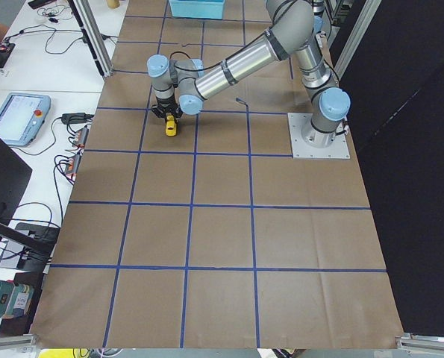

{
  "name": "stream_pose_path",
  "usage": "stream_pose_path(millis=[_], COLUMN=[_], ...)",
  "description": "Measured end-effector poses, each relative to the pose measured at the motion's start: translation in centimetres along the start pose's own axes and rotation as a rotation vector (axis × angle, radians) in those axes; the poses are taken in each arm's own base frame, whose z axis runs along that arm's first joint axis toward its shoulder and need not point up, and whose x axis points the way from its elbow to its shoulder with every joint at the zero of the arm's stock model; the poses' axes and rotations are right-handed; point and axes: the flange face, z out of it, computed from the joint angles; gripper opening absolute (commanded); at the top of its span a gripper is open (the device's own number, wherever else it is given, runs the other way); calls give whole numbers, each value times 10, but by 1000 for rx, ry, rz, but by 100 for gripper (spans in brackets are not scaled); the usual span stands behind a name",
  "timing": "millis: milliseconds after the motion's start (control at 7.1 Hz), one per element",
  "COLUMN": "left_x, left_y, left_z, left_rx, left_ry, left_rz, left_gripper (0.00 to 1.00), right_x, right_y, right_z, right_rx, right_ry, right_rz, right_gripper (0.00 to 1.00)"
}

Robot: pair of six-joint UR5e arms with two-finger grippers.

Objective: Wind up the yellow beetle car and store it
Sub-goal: 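Pull the held car backward along the table with the left gripper, then drag the car back again toward the robot with the left gripper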

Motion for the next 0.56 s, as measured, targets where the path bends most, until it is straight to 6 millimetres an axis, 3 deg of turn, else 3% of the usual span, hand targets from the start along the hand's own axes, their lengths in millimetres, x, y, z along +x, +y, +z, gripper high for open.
stream_pose_path(millis=[563], left_x=[-1], left_y=[15], left_z=[0], left_rx=[1], left_ry=[3], left_rz=[13], left_gripper=[0], right_x=[-1], right_y=[-1], right_z=[1], right_rx=[-3], right_ry=[-12], right_rz=[0], right_gripper=[100])
